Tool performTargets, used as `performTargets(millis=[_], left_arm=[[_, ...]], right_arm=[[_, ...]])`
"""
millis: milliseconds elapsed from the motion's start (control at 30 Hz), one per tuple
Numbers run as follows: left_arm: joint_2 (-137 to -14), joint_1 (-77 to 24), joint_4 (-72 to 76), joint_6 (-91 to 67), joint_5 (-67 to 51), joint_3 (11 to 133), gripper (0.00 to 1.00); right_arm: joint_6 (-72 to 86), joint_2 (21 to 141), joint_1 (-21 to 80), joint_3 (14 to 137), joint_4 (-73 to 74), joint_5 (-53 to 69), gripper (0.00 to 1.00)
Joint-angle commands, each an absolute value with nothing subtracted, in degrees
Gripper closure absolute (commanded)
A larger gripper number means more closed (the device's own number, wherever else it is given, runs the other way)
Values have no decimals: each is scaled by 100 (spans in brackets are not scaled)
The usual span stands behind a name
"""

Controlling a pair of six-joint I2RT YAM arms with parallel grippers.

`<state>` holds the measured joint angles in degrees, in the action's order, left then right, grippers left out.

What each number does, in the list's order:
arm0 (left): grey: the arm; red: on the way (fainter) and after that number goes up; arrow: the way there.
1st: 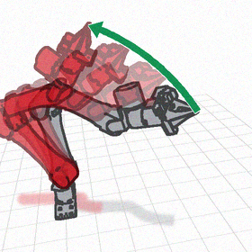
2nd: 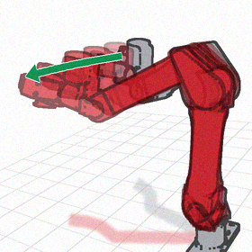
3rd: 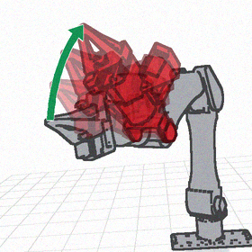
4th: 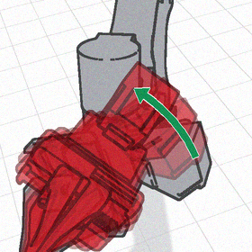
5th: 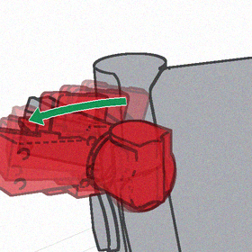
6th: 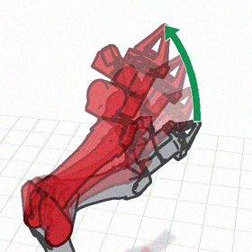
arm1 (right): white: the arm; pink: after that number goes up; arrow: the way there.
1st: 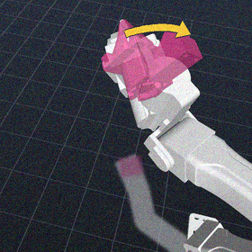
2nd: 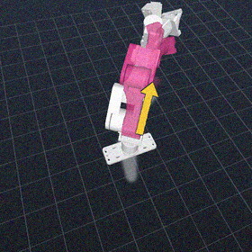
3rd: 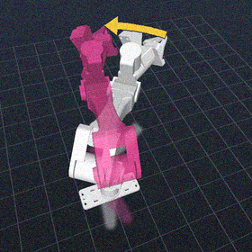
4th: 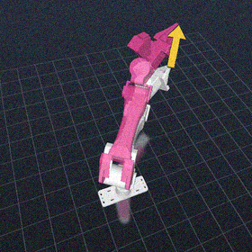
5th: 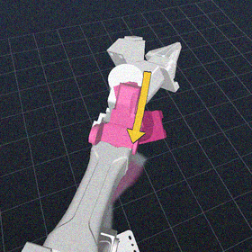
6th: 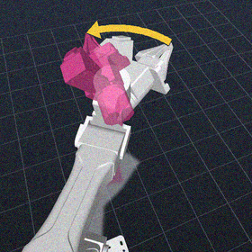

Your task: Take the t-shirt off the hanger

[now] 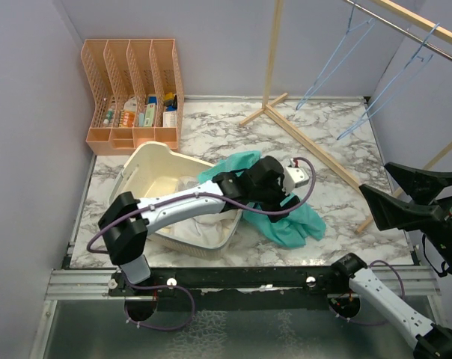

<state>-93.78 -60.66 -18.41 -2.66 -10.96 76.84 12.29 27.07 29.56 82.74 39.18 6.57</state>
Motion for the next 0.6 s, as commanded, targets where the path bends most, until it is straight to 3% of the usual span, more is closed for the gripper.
performTargets(millis=[0, 200, 567], left_arm=[[-9820, -6346, -1906, 122, -1, 8020, 23], [-10539, -6697, -1606, 439, 710, 8155, 7], [-11619, -6971, -1396, 708, 1149, 8334, 5]], right_arm=[[1261, 2453, 2942, 8306, 4170, 817, 20], [1237, 2407, 2944, 8227, 4184, 835, 20], [1264, 2295, 2938, 8006, 4225, 766, 20]])
